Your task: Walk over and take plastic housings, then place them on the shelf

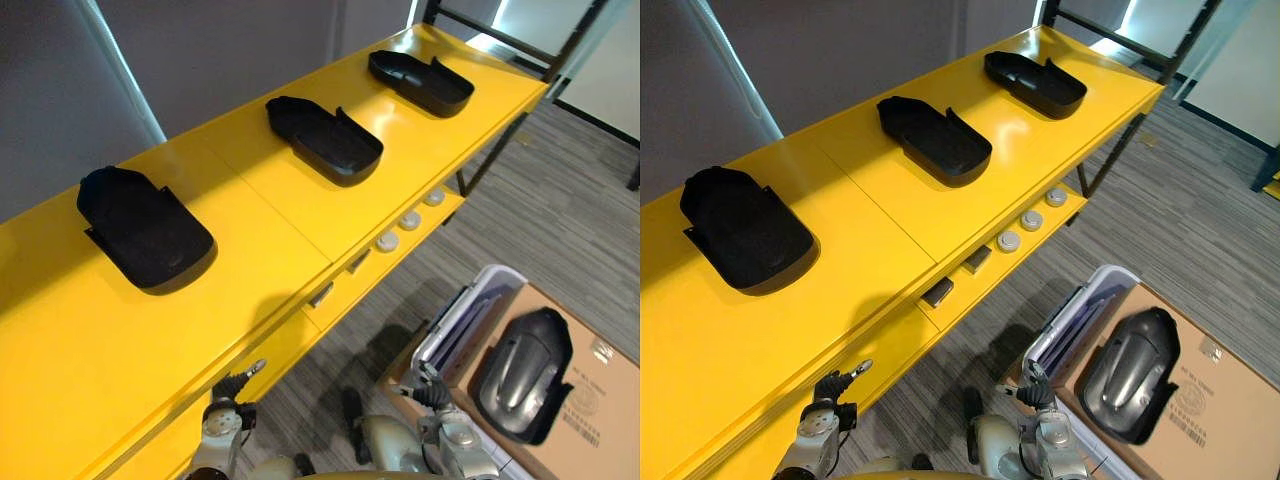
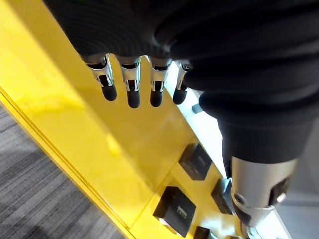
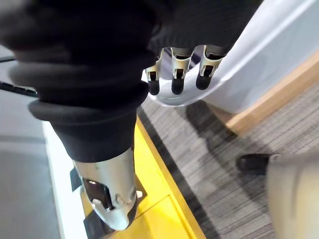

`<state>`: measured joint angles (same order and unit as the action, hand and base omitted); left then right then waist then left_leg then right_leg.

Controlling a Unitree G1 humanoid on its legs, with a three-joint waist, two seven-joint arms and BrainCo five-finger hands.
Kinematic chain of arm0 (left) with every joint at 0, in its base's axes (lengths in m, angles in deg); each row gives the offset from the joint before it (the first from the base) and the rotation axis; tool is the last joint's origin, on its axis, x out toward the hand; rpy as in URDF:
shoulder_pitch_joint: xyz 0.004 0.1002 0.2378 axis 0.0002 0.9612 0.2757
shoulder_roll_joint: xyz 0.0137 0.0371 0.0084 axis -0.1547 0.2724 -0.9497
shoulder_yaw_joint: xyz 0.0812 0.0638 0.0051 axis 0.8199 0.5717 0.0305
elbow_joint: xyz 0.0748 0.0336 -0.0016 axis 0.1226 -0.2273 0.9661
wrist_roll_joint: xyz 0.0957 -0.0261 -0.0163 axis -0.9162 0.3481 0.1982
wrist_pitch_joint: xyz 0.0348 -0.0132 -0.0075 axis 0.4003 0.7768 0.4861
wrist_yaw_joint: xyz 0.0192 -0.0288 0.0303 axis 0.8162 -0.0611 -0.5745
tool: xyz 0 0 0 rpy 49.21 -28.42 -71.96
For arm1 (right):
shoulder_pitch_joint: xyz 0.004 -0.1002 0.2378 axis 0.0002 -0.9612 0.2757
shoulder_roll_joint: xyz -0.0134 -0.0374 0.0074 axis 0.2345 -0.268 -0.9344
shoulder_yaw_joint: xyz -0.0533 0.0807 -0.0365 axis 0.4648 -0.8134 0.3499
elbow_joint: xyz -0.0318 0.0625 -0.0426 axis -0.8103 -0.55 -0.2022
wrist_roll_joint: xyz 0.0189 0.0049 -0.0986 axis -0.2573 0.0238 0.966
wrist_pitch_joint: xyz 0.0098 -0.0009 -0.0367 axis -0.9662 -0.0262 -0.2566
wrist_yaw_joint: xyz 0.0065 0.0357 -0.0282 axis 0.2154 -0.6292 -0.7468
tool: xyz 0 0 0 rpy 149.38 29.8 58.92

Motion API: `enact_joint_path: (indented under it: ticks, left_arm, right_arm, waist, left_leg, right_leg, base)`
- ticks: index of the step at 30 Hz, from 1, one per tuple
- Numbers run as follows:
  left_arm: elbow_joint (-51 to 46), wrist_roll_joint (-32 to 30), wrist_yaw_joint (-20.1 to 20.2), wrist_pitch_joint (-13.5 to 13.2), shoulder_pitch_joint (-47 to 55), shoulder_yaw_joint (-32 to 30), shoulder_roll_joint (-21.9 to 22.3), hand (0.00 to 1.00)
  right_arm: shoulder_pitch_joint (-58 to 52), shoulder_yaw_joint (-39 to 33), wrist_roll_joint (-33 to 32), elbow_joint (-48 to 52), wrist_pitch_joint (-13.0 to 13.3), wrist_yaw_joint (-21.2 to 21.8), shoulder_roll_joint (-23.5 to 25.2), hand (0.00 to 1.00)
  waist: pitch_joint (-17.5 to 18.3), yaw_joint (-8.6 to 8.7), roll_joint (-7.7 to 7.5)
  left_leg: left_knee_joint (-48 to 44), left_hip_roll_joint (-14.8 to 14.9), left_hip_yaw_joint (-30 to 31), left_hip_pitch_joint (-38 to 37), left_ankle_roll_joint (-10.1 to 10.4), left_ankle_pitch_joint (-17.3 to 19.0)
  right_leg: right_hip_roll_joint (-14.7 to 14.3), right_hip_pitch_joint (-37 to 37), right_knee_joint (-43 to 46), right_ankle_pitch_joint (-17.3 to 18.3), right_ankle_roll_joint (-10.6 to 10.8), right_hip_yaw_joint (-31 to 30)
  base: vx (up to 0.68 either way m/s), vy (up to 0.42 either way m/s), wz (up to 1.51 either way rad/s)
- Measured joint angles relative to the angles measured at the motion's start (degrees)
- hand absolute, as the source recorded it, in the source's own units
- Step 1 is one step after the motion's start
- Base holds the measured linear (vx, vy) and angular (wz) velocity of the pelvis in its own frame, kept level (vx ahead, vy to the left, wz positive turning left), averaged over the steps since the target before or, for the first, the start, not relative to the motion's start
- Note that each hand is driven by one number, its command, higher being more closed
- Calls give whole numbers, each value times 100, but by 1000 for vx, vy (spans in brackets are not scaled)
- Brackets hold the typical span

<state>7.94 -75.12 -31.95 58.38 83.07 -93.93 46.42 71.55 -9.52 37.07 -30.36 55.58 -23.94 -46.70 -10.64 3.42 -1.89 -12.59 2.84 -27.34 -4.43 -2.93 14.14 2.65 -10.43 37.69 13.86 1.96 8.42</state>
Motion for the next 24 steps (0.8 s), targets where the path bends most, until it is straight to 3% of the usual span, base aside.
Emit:
enact_joint_path:
  ticks: [2,3,5,6,7,8,12,17,18,19,20,22,23,24]
  left_arm:
    - [-4,5,4,5,175,-47,1,0]
    - [23,9,3,55,234,-184,17,0]
    - [25,16,-10,80,278,-197,59,0]
    - [72,17,-9,64,279,-185,121,0]
    - [303,43,10,65,247,-14,183,0]
    - [359,44,13,68,212,50,200,0]
    - [474,43,20,64,137,106,261,0]
    - [804,26,20,91,222,106,264,0]
    - [797,23,20,89,278,104,272,0]
    - [784,25,17,91,348,95,262,0]
    - [791,26,19,94,384,94,222,0]
    - [793,29,17,100,417,91,72,0]
    - [791,29,18,99,400,94,44,0]
    - [790,29,19,98,359,85,-19,0]
  right_arm:
    - [63,106,25,-180,2,-1,-2,0]
    - [182,218,125,-243,-6,0,-31,0]
    - [359,295,220,-256,3,-8,-91,0]
    - [459,342,221,-303,4,-7,-107,0]
    - [502,307,222,-397,1,-11,-161,0]
    - [460,264,224,-402,-2,-14,-161,0]
    - [149,138,227,-474,-10,-28,-207,0]
    - [-8,-15,224,-698,-102,-25,-229,0]
    - [16,-58,223,-697,-129,-25,-236,0]
    - [71,-74,222,-696,-131,-25,-201,0]
    - [111,-61,220,-698,-130,-25,-170,0]
    - [196,-68,218,-730,-124,-31,-130,0]
    - [197,-73,219,-742,-127,-32,-151,0]
    - [199,-85,220,-743,-128,-41,-160,0]
  waist:
    - [125,-147,-208]
    - [162,-266,-277]
    - [164,-459,-198]
    - [166,-461,-155]
    - [168,-382,-24]
    - [176,-370,-33]
    - [260,-246,-57]
    - [356,-138,195]
    - [381,-120,271]
    - [413,-177,308]
    - [435,-200,303]
    - [488,-246,243]
    - [493,-242,246]
    - [483,-261,210]
  left_leg:
    - [-480,5,-264,237,-3,9]
    - [-967,114,-313,487,-1,9]
    - [-1748,441,-331,930,101,97]
    - [-1615,427,-146,965,224,188]
    - [-1316,507,29,821,203,204]
    - [-1218,504,34,697,226,188]
    - [-1013,527,-140,534,288,142]
    - [-623,533,-661,211,278,36]
    - [-451,578,-963,145,260,24]
    - [-258,611,-1368,37,263,31]
    - [-151,616,-1588,-5,270,33]
    - [-110,710,-2071,-64,360,-20]
    - [-173,776,-2142,-58,386,-32]
    - [-299,835,-2156,-53,434,-57]
  right_leg:
    - [339,347,-91,50,61,83]
    - [288,458,-633,165,112,14]
    - [18,828,-1612,92,7,-303]
    - [-89,906,-1873,88,-29,-524]
    - [-259,911,-1903,46,-100,-704]
    - [-282,919,-1902,28,-120,-763]
    - [-371,932,-2186,-108,-211,-1021]
    - [-481,878,-2415,-402,-146,-1591]
    - [-276,778,-2341,-179,-244,-1021]
    - [110,569,-2065,-97,-278,9]
    - [323,485,-1915,-81,-269,578]
    - [1150,555,-1666,-80,-345,2878]
    - [1242,643,-1678,-123,-312,3262]
    - [1265,698,-1775,-452,-190,3463]
  base:
    - [-92,-95,-85]
    - [-111,-190,-146]
    - [-142,-225,-150]
    - [-143,-144,-121]
    - [-78,-72,-103]
    - [-58,-51,-77]
    - [-88,10,-46]
    - [-74,66,-67]
    - [-118,84,-109]
    - [-125,89,-126]
    - [-153,55,-152]
    - [-78,-95,-121]
    - [44,-141,-85]
    - [81,-202,-92]
